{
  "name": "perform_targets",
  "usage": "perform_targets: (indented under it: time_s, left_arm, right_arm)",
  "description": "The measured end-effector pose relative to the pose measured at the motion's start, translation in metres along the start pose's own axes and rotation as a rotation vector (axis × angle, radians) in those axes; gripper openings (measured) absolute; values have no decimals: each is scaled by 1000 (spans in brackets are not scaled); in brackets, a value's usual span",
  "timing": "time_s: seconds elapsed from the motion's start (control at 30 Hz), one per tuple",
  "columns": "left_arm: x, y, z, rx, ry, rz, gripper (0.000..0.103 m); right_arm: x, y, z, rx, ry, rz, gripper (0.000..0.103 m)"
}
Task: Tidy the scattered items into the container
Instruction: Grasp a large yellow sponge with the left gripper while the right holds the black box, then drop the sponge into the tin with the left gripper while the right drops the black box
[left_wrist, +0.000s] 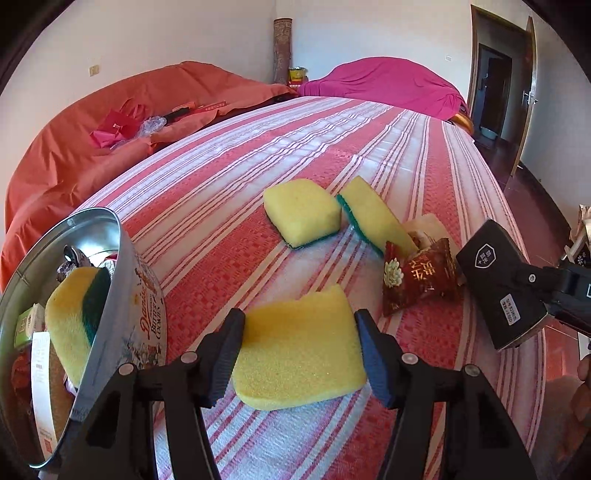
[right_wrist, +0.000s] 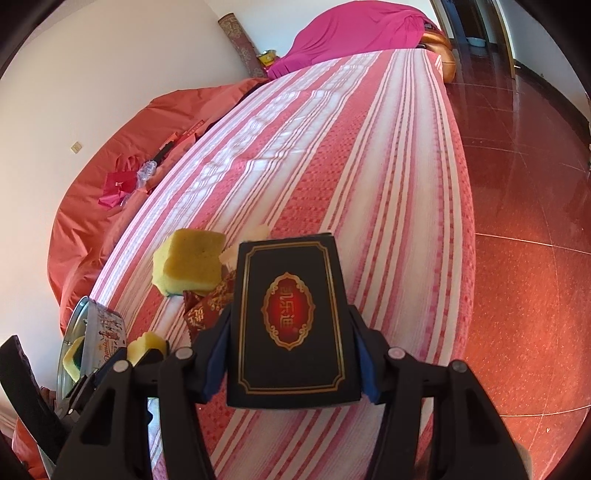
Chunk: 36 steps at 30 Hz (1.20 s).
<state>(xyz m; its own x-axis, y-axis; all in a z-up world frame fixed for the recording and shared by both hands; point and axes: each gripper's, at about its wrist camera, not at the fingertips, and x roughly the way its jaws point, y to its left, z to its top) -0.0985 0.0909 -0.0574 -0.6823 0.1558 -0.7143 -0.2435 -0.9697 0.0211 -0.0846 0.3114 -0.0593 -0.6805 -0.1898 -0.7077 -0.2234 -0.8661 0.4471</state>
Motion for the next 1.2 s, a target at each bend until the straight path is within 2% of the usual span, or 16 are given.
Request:
perform_targets:
  time_s: [0.33, 0.5, 0.63, 0.77, 0.9, 1.1, 1.2]
  left_arm:
    - [-36, 7, -25, -25, -59, -41, 62]
    - [-72, 14, -30, 9, -139, -51, 62]
    - [-105, 38, -26, -29, -218, -39, 62]
    - [-131, 72, -21, -88, -284, 10, 62]
    - [-142, 121, -18, -174, -304, 100, 62]
    - [-124, 190, -17, -279, -247, 220, 64]
    - [-99, 215, -15, -323, -171, 257, 69]
  right_arm:
    - [-19, 25, -21, -37, -6, 40, 58]
    - [-32, 52, -23, -93, -12, 98, 58]
    - [-38, 86, -23, -142, -3, 164, 58]
    - [-38, 132, -27, -224, 19, 232, 58]
    - [-32, 179, -40, -314, 56, 282, 58]
    - [-9, 248, -57, -439, 118, 345, 58]
    - [10, 279, -64, -500, 145, 363, 59]
